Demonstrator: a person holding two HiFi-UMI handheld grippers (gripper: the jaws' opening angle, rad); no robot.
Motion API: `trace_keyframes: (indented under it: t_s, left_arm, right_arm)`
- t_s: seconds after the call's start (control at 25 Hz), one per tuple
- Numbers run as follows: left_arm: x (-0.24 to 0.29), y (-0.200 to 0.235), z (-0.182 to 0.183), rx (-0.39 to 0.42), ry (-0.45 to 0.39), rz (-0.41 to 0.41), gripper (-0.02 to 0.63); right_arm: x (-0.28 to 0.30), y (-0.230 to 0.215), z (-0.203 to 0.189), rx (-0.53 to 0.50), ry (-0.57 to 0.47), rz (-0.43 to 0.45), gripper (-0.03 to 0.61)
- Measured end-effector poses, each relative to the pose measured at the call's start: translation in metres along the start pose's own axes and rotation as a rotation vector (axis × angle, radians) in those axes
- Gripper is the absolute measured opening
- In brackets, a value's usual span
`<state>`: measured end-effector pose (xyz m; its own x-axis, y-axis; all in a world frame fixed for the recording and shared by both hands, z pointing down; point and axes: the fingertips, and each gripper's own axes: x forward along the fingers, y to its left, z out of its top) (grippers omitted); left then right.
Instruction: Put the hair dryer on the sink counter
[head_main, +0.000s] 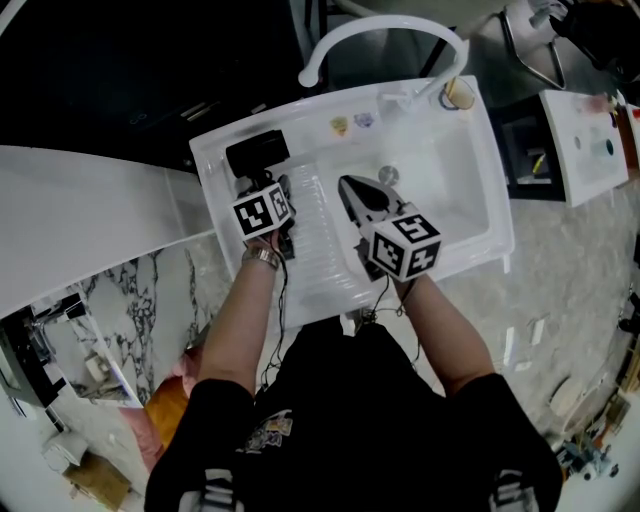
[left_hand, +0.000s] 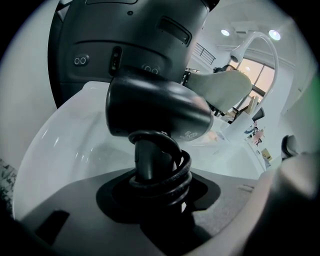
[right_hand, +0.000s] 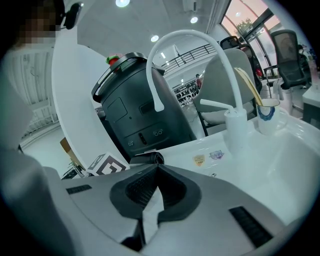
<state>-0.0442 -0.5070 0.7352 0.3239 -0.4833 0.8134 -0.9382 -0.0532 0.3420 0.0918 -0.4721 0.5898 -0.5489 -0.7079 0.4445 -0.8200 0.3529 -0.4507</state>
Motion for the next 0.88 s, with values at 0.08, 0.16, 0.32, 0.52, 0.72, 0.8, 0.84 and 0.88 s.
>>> trace_keyframes:
  t_s: [0.08,0.16,0.32,0.52,0.72,0.8,0.84,0.88]
  left_arm:
    - [0.000,0.000,0.001,0.004,-0.006,0.008,0.216]
    - [-0.002,-0.001,0.002,0.001,-0.013,0.011,0.216]
    - [-0.010,-0.001,0.009,-0.015,-0.068,0.014,0.227]
    - [-0.024,-0.002,0.012,-0.022,-0.109,0.012,0.236]
    - [-0.049,-0.003,0.023,0.036,-0.191,0.049,0.239]
    - [-0.062,-0.002,0.027,0.045,-0.231,0.065,0.238]
    - [-0.069,-0.002,0.029,0.049,-0.252,0.073,0.238]
    - [-0.077,-0.003,0.030,0.052,-0.270,0.079,0.238]
  right_arm:
    - [-0.001,0.000,0.000,0.000,0.001,0.003,-0.002]
    - [-0.002,0.000,0.000,-0.002,0.003,0.007,-0.002]
    - [-0.006,0.003,-0.001,-0.004,0.002,0.014,-0.002]
    - [-0.016,0.010,0.000,-0.014,-0.005,0.026,-0.002]
    - [-0.028,0.017,0.000,-0.020,-0.014,0.041,-0.002]
    - [-0.033,0.021,0.001,-0.024,-0.019,0.048,-0.002]
    - [-0.036,0.022,0.000,-0.029,-0.020,0.052,-0.002]
    - [-0.039,0.025,0.000,-0.036,-0.021,0.055,-0.002]
